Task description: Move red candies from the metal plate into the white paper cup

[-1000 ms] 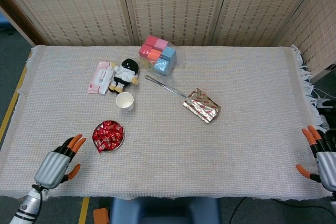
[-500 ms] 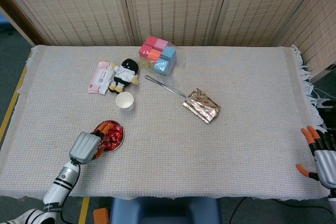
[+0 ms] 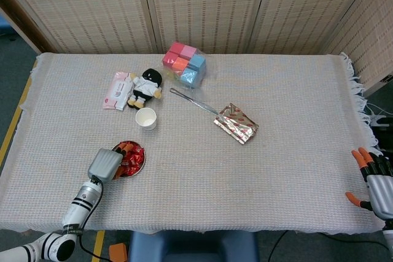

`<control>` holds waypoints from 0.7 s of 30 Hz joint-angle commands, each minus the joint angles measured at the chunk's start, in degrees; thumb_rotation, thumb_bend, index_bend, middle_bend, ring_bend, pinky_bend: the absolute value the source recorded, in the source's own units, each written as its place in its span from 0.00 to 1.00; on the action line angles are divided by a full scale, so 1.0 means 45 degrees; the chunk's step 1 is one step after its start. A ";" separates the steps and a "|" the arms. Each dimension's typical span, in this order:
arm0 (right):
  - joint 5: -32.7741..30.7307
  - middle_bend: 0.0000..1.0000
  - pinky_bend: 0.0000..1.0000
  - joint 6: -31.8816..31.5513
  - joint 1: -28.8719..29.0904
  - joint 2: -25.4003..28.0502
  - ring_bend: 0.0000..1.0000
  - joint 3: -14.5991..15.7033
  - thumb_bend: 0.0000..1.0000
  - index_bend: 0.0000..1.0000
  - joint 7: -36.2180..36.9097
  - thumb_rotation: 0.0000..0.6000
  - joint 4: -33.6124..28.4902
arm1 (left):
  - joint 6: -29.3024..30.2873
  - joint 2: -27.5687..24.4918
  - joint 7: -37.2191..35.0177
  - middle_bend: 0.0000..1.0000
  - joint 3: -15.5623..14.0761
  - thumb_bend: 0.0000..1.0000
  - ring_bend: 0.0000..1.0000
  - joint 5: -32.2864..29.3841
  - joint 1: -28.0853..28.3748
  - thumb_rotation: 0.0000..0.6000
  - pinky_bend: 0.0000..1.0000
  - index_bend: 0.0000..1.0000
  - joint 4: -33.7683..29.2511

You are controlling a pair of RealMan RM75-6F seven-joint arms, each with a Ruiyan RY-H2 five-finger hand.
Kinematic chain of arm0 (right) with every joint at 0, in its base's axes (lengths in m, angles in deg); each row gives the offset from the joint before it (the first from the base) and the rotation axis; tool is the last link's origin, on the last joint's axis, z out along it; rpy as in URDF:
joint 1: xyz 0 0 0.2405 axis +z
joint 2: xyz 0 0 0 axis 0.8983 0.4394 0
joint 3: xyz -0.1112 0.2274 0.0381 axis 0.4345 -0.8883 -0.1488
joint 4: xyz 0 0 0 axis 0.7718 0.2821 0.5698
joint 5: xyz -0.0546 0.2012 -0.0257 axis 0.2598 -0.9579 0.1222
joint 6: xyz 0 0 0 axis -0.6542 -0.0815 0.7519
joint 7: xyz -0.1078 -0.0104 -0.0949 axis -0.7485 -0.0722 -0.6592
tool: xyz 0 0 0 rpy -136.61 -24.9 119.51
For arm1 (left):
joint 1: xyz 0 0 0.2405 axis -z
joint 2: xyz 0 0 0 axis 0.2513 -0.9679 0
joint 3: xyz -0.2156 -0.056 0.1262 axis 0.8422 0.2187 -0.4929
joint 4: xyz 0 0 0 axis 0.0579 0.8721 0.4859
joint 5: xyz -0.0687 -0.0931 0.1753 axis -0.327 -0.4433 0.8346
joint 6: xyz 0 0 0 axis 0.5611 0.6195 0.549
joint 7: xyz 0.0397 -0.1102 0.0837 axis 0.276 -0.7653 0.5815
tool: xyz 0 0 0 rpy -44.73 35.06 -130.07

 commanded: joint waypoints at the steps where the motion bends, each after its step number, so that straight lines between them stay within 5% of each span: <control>1: -0.0043 0.00 0.00 0.0056 0.0009 0.0033 0.00 -0.0003 0.09 0.00 0.0042 1.00 -0.0026 | 0.0046 0.0202 0.0190 0.20 -0.0095 0.39 0.61 -0.0075 0.0142 1.00 0.96 0.19 0.0254; 9: -0.0129 0.00 0.00 0.0181 0.0022 0.0126 0.00 0.0005 0.09 0.00 0.0103 1.00 -0.0083 | 0.0315 0.0481 0.0528 0.29 -0.0305 0.39 0.62 -0.0162 0.0290 1.00 0.97 0.38 0.0607; 21: -0.0254 0.00 0.00 0.0286 0.0023 0.0180 0.00 0.0017 0.09 0.00 -0.0050 1.00 -0.0204 | 0.0859 0.0741 0.0155 0.40 -0.0422 0.39 0.64 0.0179 0.0457 1.00 0.99 0.47 0.1028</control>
